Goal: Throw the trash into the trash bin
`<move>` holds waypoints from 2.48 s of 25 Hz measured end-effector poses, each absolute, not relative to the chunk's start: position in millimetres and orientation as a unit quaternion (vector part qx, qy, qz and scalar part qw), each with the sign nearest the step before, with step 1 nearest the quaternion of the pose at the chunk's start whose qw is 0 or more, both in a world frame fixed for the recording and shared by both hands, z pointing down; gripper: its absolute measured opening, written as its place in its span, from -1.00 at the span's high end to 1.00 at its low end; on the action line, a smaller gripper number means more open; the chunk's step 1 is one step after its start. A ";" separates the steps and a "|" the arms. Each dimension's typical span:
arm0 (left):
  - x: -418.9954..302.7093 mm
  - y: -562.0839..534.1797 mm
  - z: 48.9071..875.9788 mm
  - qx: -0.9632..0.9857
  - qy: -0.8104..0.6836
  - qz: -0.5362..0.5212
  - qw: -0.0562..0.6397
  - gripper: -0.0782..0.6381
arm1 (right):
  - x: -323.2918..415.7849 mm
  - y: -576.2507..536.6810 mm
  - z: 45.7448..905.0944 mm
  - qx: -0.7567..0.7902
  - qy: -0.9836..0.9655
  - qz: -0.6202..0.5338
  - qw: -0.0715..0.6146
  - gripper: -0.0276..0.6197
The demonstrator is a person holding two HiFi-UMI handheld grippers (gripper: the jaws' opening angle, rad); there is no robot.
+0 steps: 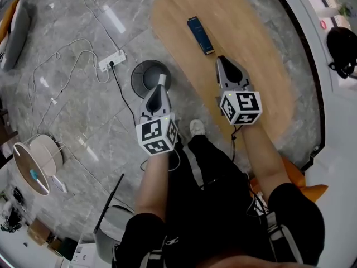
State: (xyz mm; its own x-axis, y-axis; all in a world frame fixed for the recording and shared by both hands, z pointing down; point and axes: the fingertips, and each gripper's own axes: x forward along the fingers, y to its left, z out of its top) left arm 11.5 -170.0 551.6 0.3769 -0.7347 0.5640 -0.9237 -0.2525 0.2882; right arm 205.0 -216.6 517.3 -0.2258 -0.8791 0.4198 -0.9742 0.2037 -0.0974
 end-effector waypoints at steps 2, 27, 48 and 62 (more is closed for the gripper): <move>17.7 -177.0 560.4 0.774 -0.535 0.162 0.298 0.75 | 217.2 -226.5 533.9 0.613 -0.757 0.170 0.147 0.87; 0.3 -179.6 625.6 0.737 -0.562 0.180 0.329 0.75 | 225.6 -305.0 739.8 0.538 -0.726 0.294 0.312 0.17; 3.9 -189.4 602.2 0.756 -0.545 0.161 0.323 0.75 | 194.6 -225.2 601.0 0.600 -0.743 0.240 0.173 0.27; -18.6 -180.6 604.0 0.758 -0.539 0.156 0.334 0.75 | 128.4 -177.3 585.7 0.560 -0.776 0.223 0.186 0.27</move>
